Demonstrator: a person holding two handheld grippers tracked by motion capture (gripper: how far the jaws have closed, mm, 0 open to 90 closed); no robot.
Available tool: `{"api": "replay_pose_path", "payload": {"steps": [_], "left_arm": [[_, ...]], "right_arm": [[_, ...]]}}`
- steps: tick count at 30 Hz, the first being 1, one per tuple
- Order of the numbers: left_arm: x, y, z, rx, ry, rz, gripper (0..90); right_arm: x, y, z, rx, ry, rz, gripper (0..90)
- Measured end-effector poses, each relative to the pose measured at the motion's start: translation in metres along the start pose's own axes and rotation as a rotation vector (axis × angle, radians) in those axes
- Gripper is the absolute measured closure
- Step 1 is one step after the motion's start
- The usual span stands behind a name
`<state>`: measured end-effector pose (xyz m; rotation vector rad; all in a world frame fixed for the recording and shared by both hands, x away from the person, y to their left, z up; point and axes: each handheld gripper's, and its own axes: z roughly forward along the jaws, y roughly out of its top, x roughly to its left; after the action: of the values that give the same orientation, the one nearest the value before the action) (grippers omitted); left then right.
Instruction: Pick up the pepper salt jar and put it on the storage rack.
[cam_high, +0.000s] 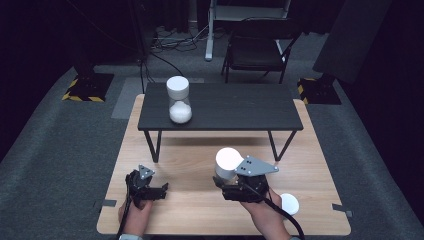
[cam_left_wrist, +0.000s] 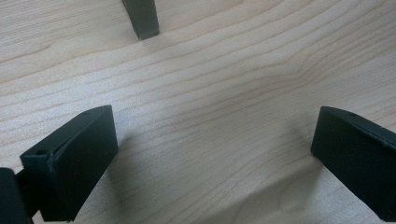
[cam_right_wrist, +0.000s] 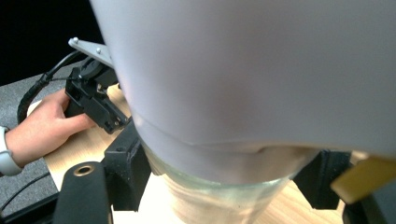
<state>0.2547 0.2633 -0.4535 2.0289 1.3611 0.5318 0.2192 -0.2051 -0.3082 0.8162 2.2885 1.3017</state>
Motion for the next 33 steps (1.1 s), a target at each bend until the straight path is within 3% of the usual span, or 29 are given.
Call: {"api": "replay_pose_path", "payload": {"steps": [33], "left_arm": [[0.001,0.001,0.001,0.000,0.001,0.004,0.2]], "right_arm": [[-0.029,0.054,0.003,-0.017,-0.060,0.045,30.1]]}}
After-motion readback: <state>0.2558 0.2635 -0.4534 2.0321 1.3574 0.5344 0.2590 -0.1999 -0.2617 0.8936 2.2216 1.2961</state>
